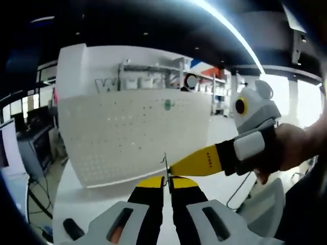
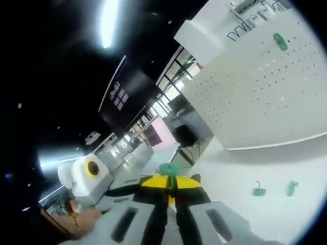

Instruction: Insert the hook assembly into the mounting plate slot until the hook locks in place.

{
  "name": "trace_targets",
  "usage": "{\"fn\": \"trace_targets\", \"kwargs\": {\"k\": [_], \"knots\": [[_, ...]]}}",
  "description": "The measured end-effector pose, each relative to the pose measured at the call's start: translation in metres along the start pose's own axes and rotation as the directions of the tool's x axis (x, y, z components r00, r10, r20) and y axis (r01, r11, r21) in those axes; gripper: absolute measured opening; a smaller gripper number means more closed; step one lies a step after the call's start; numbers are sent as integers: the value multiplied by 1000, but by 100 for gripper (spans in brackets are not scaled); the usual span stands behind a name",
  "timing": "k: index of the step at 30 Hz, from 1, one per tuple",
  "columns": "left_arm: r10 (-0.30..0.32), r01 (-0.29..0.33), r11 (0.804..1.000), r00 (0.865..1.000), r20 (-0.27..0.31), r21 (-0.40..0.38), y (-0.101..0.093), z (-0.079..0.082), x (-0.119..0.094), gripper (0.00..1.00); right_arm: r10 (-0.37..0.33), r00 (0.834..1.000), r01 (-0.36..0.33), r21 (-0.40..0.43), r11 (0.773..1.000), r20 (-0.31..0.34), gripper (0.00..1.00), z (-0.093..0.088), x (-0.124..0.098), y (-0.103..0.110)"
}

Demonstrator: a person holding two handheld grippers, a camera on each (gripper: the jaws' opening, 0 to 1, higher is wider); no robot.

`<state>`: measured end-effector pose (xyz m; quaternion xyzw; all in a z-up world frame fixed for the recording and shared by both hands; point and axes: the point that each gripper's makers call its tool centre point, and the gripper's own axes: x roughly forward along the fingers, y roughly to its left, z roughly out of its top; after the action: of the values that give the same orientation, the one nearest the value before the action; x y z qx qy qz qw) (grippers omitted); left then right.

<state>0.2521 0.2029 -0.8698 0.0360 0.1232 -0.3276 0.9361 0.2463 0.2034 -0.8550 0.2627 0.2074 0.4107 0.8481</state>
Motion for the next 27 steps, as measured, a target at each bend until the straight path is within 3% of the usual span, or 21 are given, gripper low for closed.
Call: {"fn": "trace_targets", "kwargs": {"k": [2, 3, 5, 16, 18, 22, 27], "knots": [[-24, 24, 1000, 1000, 12, -7, -4, 1, 2, 13, -6, 1000, 6, -7, 1000, 7, 0, 2, -1, -2], [-64, 64, 997, 998, 2, -51, -11, -2, 4, 19, -6, 1000, 6, -4, 1000, 7, 0, 2, -1, -2], [-72, 73, 996, 997, 17, -54, -12, -3, 4, 33, -10, 1000, 10, -10, 1000, 5, 0, 3, -2, -4], [-174, 173, 978, 985, 5, -115, -35, -10, 6, 75, -51, 999, 51, -98, 994, 7, 0, 9, -6, -17], [-186, 183, 976, 982, -17, -119, -38, -15, 6, 78, -54, 999, 54, -105, 993, 5, 0, 10, -7, -19], [-204, 203, 968, 979, 7, -146, -43, -14, 6, 90, -71, 997, 71, -129, 989, 8, 0, 12, -9, -24], [-198, 200, 965, 980, 31, -167, -44, -9, 4, 94, -91, 996, 93, -144, 985, 17, 1, 15, -12, -32]]}}
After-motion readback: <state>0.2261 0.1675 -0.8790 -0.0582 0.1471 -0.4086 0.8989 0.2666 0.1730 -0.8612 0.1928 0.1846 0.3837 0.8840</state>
